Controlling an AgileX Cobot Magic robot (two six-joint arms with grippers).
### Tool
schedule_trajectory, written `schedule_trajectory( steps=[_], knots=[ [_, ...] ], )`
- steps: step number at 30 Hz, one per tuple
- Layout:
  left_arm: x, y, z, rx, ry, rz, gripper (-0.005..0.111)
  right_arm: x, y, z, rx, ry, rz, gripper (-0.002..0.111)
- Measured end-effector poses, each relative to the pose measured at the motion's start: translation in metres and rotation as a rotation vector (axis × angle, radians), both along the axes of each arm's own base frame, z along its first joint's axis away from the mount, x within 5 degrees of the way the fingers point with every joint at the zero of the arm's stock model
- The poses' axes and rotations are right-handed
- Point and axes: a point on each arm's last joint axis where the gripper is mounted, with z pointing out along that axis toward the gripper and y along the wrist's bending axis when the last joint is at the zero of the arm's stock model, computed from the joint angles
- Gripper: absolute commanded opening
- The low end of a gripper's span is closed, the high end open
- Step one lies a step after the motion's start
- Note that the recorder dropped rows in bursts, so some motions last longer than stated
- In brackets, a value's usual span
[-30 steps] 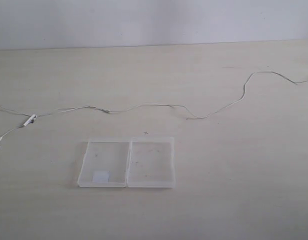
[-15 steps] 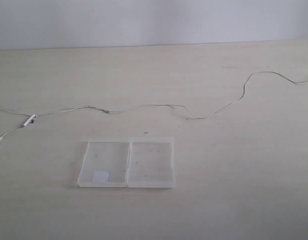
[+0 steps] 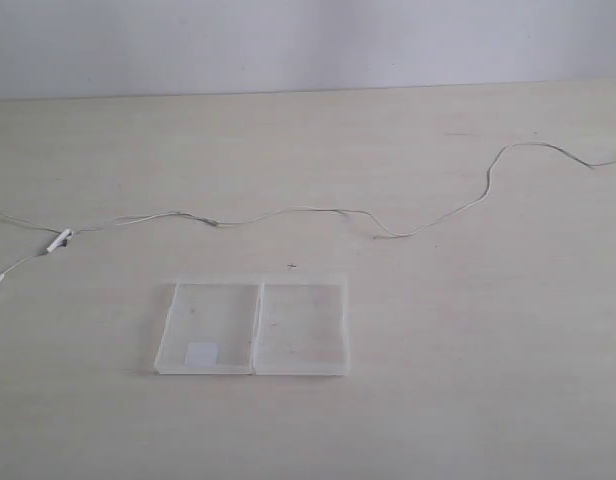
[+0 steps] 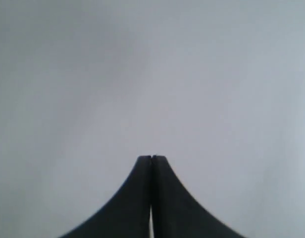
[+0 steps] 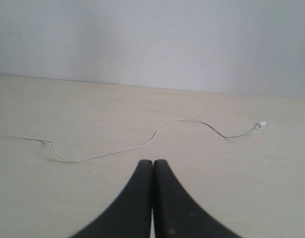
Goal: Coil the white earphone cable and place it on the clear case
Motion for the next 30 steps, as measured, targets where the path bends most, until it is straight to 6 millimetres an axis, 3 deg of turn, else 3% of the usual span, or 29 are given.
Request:
schedule_trajectory(
  steps=[5,9,11,14,17,20,24,27,30],
  knots=[
    [-0.021,0.0,0.044,0.001,-0.28,-0.001,0.0,0.0,0.0,0.0,0.0,0.0,0.0,0.0],
    [-0.024,0.005,0.104,0.065,-0.365,0.131,0.0,0.0,0.0,0.0,0.0,0.0,0.0,0.0],
    [-0.011,0.007,0.132,0.1,-0.344,0.182,0.0,0.0,0.0,0.0,0.0,0.0,0.0,0.0],
    [0.032,0.006,0.166,0.157,-0.225,0.207,0.0,0.0,0.0,0.0,0.0,0.0,0.0,0.0],
    [0.103,0.002,0.185,0.271,0.017,0.195,0.0,0.0,0.0,0.0,0.0,0.0,0.0,0.0],
    [0.183,-0.001,0.177,0.408,0.335,0.17,0.0,0.0,0.0,0.0,0.0,0.0,0.0,0.0],
    [0.277,-0.011,0.133,0.601,0.816,0.103,0.0,0.0,0.0,0.0,0.0,0.0,0.0,0.0],
    [0.319,-0.03,0.099,0.873,1.066,0.008,0.0,0.0,0.0,0.0,0.0,0.0,0.0,0.0],
    [0.348,-0.054,0.072,1.169,1.211,-0.144,0.0,0.0,0.0,0.0,0.0,0.0,0.0,0.0]
  ],
)
